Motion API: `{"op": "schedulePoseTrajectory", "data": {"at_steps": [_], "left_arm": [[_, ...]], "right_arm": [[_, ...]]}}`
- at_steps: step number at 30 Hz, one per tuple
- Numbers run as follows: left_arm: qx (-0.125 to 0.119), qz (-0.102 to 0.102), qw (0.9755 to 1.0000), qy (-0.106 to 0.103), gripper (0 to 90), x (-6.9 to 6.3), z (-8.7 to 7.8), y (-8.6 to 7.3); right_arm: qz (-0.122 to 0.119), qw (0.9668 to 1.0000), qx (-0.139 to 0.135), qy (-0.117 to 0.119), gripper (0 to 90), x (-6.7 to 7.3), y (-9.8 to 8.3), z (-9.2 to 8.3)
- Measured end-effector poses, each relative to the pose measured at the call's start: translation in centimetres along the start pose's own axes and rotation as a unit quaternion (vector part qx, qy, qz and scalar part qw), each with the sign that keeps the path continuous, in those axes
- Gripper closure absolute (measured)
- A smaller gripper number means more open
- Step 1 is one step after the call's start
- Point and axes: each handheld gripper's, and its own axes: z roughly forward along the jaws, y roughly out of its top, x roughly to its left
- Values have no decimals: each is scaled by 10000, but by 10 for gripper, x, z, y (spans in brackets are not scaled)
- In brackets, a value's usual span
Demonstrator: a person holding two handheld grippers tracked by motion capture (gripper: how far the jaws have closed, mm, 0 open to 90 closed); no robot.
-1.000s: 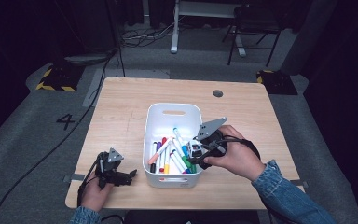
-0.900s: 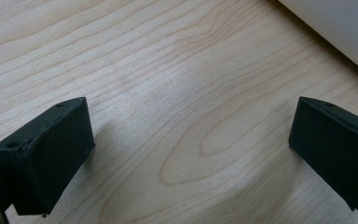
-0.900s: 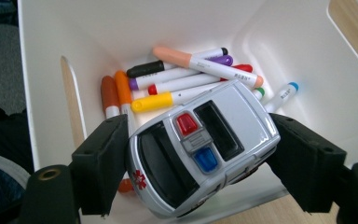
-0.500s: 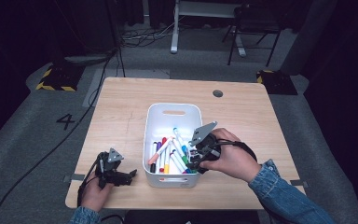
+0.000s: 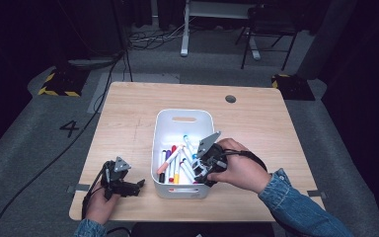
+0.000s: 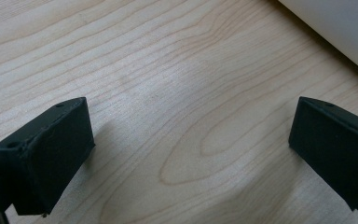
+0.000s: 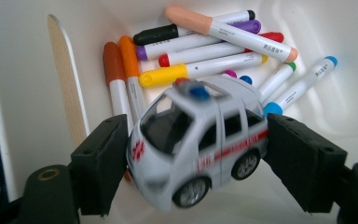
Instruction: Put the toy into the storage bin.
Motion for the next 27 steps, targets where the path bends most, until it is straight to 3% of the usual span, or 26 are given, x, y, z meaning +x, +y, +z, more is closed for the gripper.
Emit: {"op": "schedulePoseTrajectory", "data": {"at_steps": [11, 19, 27], "left_arm": [[-7, 10, 10000, 43, 0, 0, -1, 0], [3, 11, 10000, 35, 1, 0, -1, 0], [6, 2, 10000, 20, 0, 0, -1, -1]], "right_arm": [[-33, 10000, 4, -19, 260, 1, 1, -5], [105, 9983, -492, -285, 280, -4, 0, -25], [504, 9912, -1018, -684, 288, -15, -12, -51]]}}
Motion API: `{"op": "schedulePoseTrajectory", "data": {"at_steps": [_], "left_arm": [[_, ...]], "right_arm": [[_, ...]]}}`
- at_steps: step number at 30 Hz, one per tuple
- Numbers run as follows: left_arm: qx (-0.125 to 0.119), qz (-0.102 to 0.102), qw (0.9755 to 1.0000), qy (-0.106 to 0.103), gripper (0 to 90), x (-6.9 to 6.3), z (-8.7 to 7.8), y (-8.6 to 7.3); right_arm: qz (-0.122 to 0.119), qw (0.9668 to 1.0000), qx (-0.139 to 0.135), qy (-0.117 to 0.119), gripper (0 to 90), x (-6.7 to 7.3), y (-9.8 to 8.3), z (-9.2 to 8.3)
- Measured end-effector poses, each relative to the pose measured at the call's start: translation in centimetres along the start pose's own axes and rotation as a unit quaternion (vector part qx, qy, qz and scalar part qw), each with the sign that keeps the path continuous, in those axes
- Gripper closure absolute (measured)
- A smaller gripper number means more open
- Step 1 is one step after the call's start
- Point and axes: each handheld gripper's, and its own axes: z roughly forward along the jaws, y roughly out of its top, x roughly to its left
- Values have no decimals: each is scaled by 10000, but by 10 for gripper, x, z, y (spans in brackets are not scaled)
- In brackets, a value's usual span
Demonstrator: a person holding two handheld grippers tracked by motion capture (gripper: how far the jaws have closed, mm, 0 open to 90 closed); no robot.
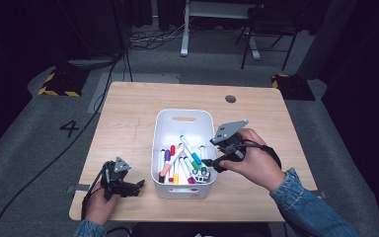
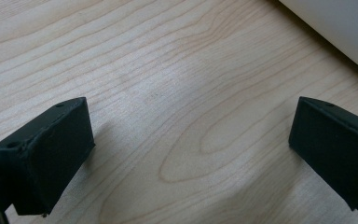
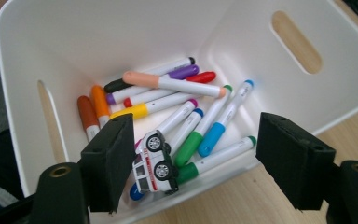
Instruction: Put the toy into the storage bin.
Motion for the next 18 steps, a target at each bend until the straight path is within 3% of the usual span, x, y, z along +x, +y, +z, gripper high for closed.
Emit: {"op": "schedulePoseTrajectory", "data": {"at_steps": [9, 18], "left_arm": [[3, -6, 10000, -30, 0, 0, 0, 0], [2, -1, 10000, -4, 0, 0, 0, 0]], "right_arm": [[498, 9970, -364, -468, 304, -19, -23, -29], [1095, 9897, -461, -803, 311, -38, -60, -48]]}}
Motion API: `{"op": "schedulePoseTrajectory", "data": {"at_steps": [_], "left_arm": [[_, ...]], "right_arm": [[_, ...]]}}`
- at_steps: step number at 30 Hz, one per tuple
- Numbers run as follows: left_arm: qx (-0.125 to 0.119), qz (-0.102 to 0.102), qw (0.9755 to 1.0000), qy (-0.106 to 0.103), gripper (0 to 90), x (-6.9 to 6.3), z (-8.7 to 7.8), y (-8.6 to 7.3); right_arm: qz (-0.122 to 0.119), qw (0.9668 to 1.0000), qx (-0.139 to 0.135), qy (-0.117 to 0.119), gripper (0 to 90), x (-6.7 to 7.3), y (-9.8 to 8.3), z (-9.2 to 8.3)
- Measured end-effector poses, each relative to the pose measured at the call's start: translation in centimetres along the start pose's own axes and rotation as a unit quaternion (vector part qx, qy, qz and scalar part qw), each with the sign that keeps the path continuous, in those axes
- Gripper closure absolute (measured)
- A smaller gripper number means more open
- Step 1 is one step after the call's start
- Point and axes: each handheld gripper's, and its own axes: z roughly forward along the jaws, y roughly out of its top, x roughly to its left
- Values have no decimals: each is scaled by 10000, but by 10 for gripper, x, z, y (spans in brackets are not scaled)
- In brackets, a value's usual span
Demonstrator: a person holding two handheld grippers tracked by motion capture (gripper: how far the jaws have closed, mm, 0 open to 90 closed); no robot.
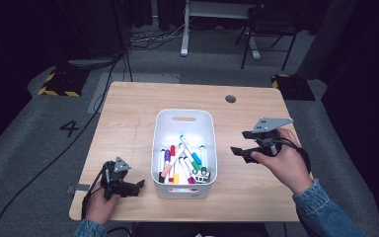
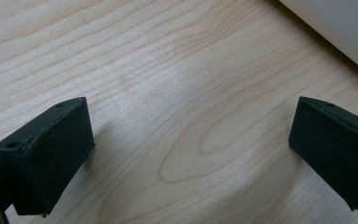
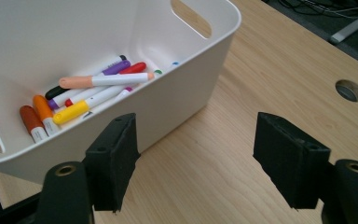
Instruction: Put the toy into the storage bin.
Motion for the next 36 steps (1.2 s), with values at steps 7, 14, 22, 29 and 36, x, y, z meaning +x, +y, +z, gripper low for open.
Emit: {"op": "schedulePoseTrajectory", "data": {"at_steps": [7, 14, 22, 29, 36], "left_arm": [[11, -13, 10000, -51, 0, 0, 0, 0], [-8, 0, 10000, -36, 0, 0, 1, 0], [-17, -2, 10000, -27, 0, 0, 1, 0], [-20, -5, 10000, -26, 0, 0, 1, 0], [-20, -5, 10000, -28, 0, 0, 1, 0]], "right_arm": [[358, 9993, -16, -121, 311, -18, -25, -9], [709, 9971, -23, -261, 311, -36, -58, -15], [1126, 9927, 37, -424, 310, -56, -97, -14], [1415, 9882, 310, -501, 308, -70, -136, -2], [1554, 9849, 547, -523, 302, -75, -167, 10]]}}
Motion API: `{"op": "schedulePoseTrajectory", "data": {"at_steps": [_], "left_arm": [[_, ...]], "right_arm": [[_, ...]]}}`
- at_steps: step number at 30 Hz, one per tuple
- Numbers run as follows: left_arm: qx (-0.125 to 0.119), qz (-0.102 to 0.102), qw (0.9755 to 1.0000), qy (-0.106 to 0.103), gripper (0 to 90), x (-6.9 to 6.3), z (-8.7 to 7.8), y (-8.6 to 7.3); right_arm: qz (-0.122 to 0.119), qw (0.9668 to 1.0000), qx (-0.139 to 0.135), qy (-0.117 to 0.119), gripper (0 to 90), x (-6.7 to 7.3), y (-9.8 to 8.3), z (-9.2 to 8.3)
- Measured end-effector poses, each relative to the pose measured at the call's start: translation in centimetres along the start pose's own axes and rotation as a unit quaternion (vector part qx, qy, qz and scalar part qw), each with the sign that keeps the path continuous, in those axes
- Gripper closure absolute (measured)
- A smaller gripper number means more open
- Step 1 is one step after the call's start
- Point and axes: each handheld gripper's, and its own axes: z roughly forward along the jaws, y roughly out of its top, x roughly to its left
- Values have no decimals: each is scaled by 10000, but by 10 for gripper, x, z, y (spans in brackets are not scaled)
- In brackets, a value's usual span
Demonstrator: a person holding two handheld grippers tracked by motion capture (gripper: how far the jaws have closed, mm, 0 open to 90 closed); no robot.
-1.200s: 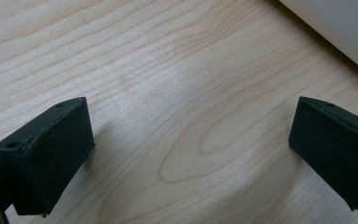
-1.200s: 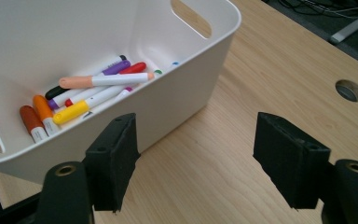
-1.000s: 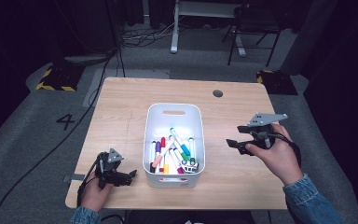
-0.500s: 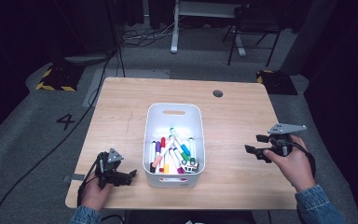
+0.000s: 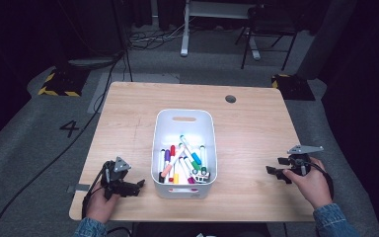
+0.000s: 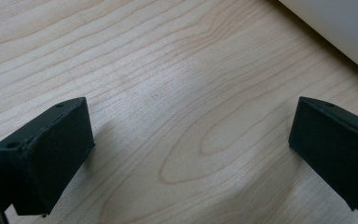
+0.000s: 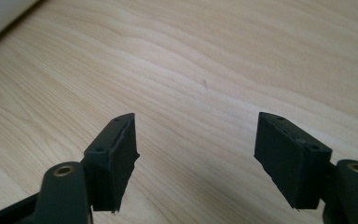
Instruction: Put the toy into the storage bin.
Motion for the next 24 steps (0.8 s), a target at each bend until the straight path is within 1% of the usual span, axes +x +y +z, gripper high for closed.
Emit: {"op": "schedulePoseTrajectory", "data": {"at_steps": [1, 3, 7, 9, 11, 12, 13, 14, 15, 16, 17, 19, 24], "left_arm": [[-1, 2, 10000, 0, 0, 0, 0, 0], [3, 1, 10000, -1, 0, 0, 0, 0], [10, 5, 10000, -6, 0, 0, 0, 0], [0, 1, 10000, 2, 0, 0, 0, 0], [0, 4, 10000, -1, 0, 0, 0, 0], [8, 3, 10000, -3, 0, 0, 0, 0], [-1, 2, 10000, 4, 0, 0, 0, 0], [0, 1, 10000, 1, 0, 0, 0, 0], [0, 1, 10000, -2, 0, 0, 0, 0], [1, 1, 10000, 0, 0, 0, 0, 0], [5, 2, 10000, 0, 0, 0, 0, 0], [-1, 0, 10000, 2, 0, 0, 0, 0], [-2, 0, 10000, 2, 0, 0, 0, 0]], "right_arm": [[72, 10000, 12, 6, 302, 0, -2, 1], [73, 10000, 30, -19, 296, -2, -8, 4], [99, 9999, -84, -105, 279, -5, -17, 11], [76, 9999, -72, -104, 272, -6, -21, 14], [73, 9999, -41, -127, 241, -6, -25, 17], [58, 9997, -144, -162, 226, -6, -27, 19], [-41, 9996, -198, -212, 214, -7, -28, 20], [-86, 9992, -244, -292, 183, -7, -29, 21], [-198, 9987, -270, -378, 127, -8, -30, 24], [-239, 9981, -385, -409, 68, -9, -32, 27], [-238, 9980, -426, -396, 50, -10, -32, 29], [-348, 9981, -410, -293, 46, -13, -32, 29], [-447, 9981, -351, -220, 1, -13, -32, 30]]}}
